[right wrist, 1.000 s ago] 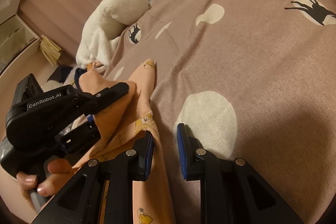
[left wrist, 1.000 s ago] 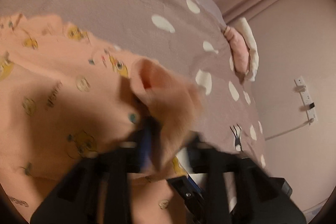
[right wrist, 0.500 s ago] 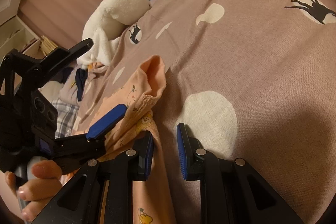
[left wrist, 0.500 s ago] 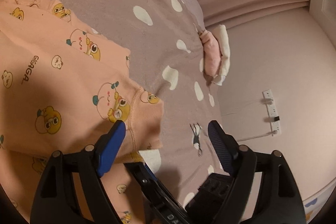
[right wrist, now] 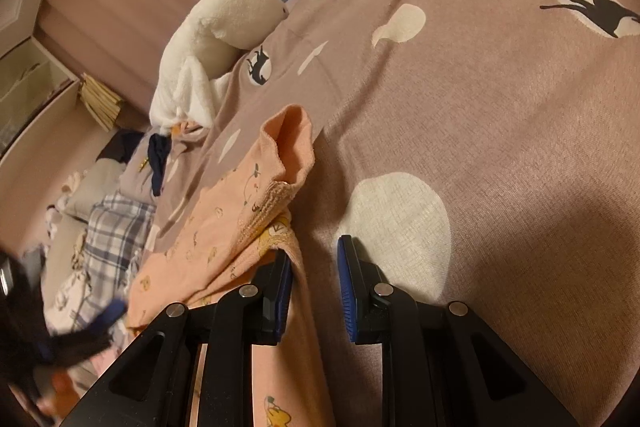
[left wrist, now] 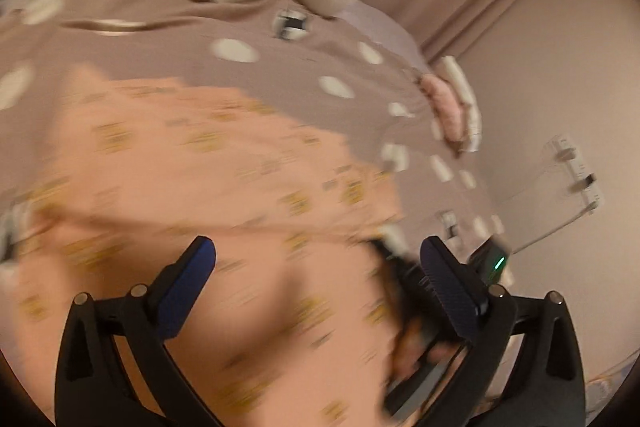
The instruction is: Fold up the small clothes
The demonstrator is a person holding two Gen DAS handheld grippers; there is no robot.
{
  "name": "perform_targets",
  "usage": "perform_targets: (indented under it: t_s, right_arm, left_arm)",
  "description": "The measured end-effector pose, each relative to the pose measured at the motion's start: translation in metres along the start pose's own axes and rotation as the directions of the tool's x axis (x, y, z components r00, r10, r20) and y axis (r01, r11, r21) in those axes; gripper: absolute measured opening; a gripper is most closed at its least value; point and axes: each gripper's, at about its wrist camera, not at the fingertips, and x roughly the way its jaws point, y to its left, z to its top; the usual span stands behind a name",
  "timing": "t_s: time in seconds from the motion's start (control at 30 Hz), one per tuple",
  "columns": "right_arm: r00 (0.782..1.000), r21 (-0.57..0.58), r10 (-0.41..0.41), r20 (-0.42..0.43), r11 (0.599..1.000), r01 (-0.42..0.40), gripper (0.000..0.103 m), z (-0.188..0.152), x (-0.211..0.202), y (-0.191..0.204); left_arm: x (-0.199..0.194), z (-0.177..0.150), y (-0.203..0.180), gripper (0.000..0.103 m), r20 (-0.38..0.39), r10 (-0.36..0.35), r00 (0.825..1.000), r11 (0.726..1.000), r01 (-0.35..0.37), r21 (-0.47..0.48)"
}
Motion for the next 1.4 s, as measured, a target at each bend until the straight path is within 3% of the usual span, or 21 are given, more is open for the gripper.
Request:
perform_targets:
  t_s: [0.17, 0.23, 0.33, 0.4, 0.47, 0.5, 0.6, 0.63, 0.83, 0.9, 1.0, 1.03, 1.17, 1.33, 1.4]
  right_arm:
    - [1.000, 0.008, 0.006, -0.001, 1.000, -0.006, 0.021, 0.000, -0.001, 0.000]
    - [1.000, 0.008, 0.003, -0.009, 1.000, -0.003, 0.023, 0.000, -0.001, 0.001]
    - [0.998, -0.031, 0.018, -0.063, 0.999, -0.020, 0.042, -0.001, -0.008, 0.007]
    - [0.993, -0.113, 0.007, -0.114, 0.993, -0.020, 0.069, -0.006, -0.016, 0.020]
    - [0.988, -0.218, -0.039, -0.148, 0.976, 0.006, 0.085, -0.016, -0.025, 0.036]
    - [0.985, -0.265, -0.075, -0.155, 0.964, 0.032, 0.087, -0.022, -0.029, 0.044]
    - [0.966, -0.388, -0.200, -0.166, 0.914, 0.122, 0.087, -0.046, -0.044, 0.062]
    - [0.962, -0.394, -0.208, -0.177, 0.911, 0.124, 0.087, -0.050, -0.048, 0.063]
    - [0.943, -0.298, -0.095, -0.320, 0.955, -0.005, 0.087, -0.074, -0.096, 0.047]
    - [0.936, -0.257, -0.085, -0.342, 0.966, -0.006, 0.087, -0.083, -0.115, 0.037]
    - [0.927, -0.194, -0.049, -0.371, 0.981, -0.026, 0.087, -0.092, -0.132, 0.025]
    - [0.924, -0.162, -0.025, -0.381, 0.986, -0.040, 0.087, -0.096, -0.137, 0.019]
    - [0.925, -0.120, 0.016, -0.379, 0.990, -0.067, 0.087, -0.108, -0.142, 0.018]
    - [0.933, -0.038, 0.070, -0.353, 0.995, -0.089, 0.087, -0.119, -0.150, 0.011]
    - [0.931, -0.018, 0.087, -0.355, 0.995, -0.100, 0.087, -0.121, -0.152, 0.009]
  left_arm:
    - [-0.057, -0.041, 0.064, 0.102, 0.029, 0.199, 0.980, 0.979, -0.197, -0.048]
    - [-0.071, -0.054, 0.084, 0.102, 0.013, 0.219, 0.976, 0.974, -0.217, -0.065]
    - [-0.089, -0.065, 0.109, 0.102, -0.023, 0.208, 0.978, 0.974, -0.210, -0.082]
    - [-0.101, -0.070, 0.121, 0.102, -0.018, 0.201, 0.979, 0.974, -0.202, -0.101]
    - [-0.109, -0.076, 0.128, 0.102, -0.015, 0.196, 0.980, 0.974, -0.196, -0.111]
    - [-0.109, -0.078, 0.129, 0.102, -0.024, 0.186, 0.982, 0.976, -0.188, -0.109]
    - [-0.108, -0.092, 0.134, 0.102, -0.090, 0.132, 0.987, 0.985, -0.141, -0.100]
    - [-0.109, -0.099, 0.136, 0.102, -0.112, 0.104, 0.988, 0.988, -0.116, -0.102]
    - [-0.118, -0.127, 0.139, 0.103, -0.175, -0.030, 0.984, 0.995, 0.012, -0.104]
    - [-0.121, -0.134, 0.142, 0.103, -0.196, -0.135, 0.971, 0.982, 0.104, -0.160]
    - [-0.115, -0.146, 0.143, 0.103, -0.236, -0.293, 0.927, 0.941, 0.235, -0.244]
    - [-0.112, -0.149, 0.142, 0.103, -0.249, -0.316, 0.915, 0.934, 0.255, -0.250]
    - [-0.113, -0.155, 0.134, 0.103, -0.235, -0.309, 0.922, 0.939, 0.256, -0.231]
    - [-0.109, -0.166, 0.142, 0.102, -0.260, -0.422, 0.868, 0.882, 0.328, -0.338]
    - [-0.111, -0.171, 0.145, 0.102, -0.247, -0.440, 0.864, 0.868, 0.339, -0.362]
